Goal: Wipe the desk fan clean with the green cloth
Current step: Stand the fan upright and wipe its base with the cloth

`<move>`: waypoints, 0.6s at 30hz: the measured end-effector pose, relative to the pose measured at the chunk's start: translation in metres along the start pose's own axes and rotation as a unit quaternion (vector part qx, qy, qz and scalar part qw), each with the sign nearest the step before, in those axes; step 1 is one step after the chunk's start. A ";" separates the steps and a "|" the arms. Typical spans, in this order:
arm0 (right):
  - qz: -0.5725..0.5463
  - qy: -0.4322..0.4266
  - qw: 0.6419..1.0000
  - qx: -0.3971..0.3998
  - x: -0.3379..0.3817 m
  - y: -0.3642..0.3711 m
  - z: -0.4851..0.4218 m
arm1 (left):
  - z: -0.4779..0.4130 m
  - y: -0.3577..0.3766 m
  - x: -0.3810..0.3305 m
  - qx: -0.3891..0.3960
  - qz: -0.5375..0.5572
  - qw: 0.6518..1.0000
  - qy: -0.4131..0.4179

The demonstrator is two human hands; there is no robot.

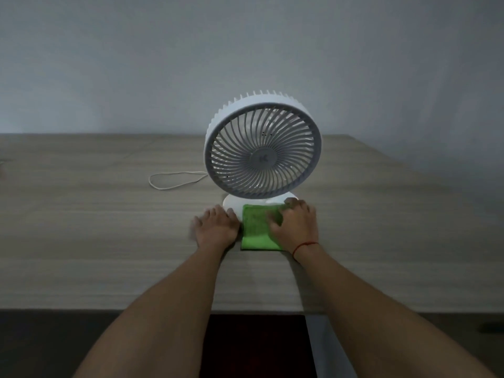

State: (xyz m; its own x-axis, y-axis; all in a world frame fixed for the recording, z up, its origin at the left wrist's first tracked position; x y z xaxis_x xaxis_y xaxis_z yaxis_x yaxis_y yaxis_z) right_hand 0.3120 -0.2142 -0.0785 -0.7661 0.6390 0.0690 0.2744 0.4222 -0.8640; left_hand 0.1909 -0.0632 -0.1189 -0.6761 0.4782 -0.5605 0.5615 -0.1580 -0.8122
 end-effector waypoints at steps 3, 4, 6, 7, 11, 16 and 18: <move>0.022 -0.059 0.998 0.011 0.019 -0.001 0.005 | 0.000 0.001 -0.001 0.006 -0.016 1.000 -0.001; 0.022 -0.079 0.996 0.031 0.024 0.002 0.005 | 0.000 0.001 -0.001 0.008 -0.019 1.000 -0.002; -0.015 -0.094 0.992 0.088 0.028 0.011 0.005 | 0.001 0.001 -0.001 0.011 -0.017 1.000 -0.007; -0.038 -0.092 0.988 0.119 0.028 0.015 0.006 | 0.001 0.001 -0.001 0.014 -0.015 1.000 -0.009; -0.121 -0.087 0.978 0.149 0.026 0.018 0.006 | 0.000 0.002 -0.001 0.033 -0.017 0.999 -0.011; -0.177 -0.068 0.973 0.132 0.014 0.018 -0.006 | 0.001 0.000 -0.001 0.032 -0.029 0.999 -0.005; -0.196 -0.028 0.972 0.128 0.003 0.023 -0.014 | 0.002 0.000 -0.002 0.034 -0.036 0.999 -0.001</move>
State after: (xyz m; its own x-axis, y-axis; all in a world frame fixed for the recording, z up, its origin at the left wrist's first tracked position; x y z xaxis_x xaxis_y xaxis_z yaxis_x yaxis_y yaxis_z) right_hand 0.3243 -0.1940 -0.0908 -0.8150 0.4217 0.3975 -0.1941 0.4477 -0.8729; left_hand 0.1911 -0.0657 -0.1178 -0.7144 0.4882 -0.5013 0.4780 -0.1826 -0.8591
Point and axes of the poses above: each hand's wrist, its own z-axis away from the middle knuckle, its own y-axis out of the palm, x = y × z, the point moved 8 cm from there along -z, towards the middle knuckle, and after that the axes turned 11 degrees about z, right-handed, at the moved point
